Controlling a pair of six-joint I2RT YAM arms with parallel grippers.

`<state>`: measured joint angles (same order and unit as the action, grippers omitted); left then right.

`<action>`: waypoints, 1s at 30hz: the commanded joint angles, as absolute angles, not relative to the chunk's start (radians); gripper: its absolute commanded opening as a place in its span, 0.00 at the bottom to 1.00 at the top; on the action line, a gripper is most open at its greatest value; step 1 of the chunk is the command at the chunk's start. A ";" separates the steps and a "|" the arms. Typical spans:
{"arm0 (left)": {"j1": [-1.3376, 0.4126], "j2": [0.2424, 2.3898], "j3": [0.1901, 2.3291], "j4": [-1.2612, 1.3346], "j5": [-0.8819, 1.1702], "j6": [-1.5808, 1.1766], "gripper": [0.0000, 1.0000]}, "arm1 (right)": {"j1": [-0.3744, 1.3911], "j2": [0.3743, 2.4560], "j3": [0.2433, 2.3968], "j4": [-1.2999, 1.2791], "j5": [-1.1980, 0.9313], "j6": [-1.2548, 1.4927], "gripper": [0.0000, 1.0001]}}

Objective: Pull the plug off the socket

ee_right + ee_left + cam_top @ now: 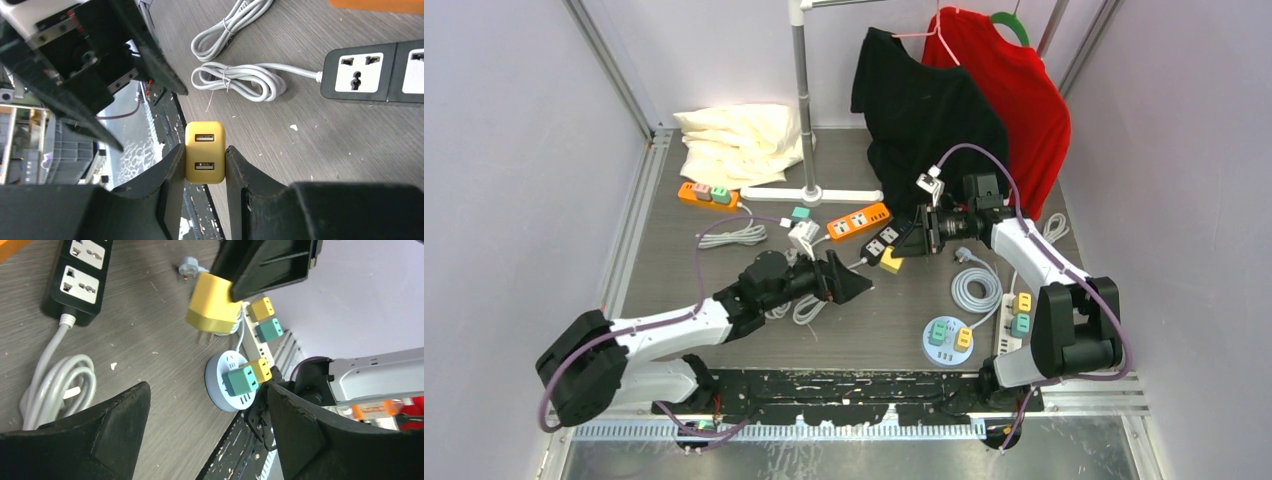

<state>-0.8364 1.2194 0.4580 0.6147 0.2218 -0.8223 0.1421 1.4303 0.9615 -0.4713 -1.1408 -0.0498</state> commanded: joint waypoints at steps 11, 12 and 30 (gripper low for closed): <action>-1.107 1.346 0.914 -0.029 -0.386 -0.584 0.82 | 0.170 1.450 1.002 -0.427 -1.157 0.037 0.04; -1.115 1.369 0.943 -0.045 -0.400 -0.578 0.82 | 0.170 1.450 1.003 -0.428 -1.157 0.037 0.05; -1.157 1.606 1.223 -0.171 -0.534 -0.514 0.48 | 0.177 1.448 1.009 -0.434 -1.156 0.038 0.04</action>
